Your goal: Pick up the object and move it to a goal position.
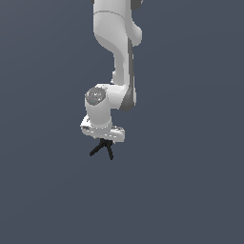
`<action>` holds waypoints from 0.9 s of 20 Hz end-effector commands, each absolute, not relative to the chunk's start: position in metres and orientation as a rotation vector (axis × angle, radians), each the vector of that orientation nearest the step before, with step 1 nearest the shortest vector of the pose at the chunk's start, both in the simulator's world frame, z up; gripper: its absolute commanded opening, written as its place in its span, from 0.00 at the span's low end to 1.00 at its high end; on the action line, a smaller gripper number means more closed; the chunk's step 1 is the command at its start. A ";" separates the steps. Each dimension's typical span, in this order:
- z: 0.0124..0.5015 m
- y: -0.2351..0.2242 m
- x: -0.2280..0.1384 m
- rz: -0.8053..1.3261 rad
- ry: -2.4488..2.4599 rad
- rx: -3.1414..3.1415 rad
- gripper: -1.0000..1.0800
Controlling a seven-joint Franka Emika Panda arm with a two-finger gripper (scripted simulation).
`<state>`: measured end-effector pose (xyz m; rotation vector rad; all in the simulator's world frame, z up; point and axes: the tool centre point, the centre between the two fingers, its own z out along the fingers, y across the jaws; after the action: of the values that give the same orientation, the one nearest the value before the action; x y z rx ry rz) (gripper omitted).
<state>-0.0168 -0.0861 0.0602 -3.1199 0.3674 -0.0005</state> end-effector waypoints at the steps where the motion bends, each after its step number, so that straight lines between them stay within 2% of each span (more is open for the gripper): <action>1: 0.049 -0.086 -0.018 0.001 0.369 -3.120 0.96; 11: 0.019 -0.087 -0.017 0.000 0.373 -3.119 0.96; 12: 0.019 -0.087 -0.017 0.000 0.373 -3.119 0.00; 18: 0.019 -0.087 -0.017 0.000 0.373 -3.119 0.00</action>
<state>-0.0174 -0.0865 0.0203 -3.1190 0.3726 0.0000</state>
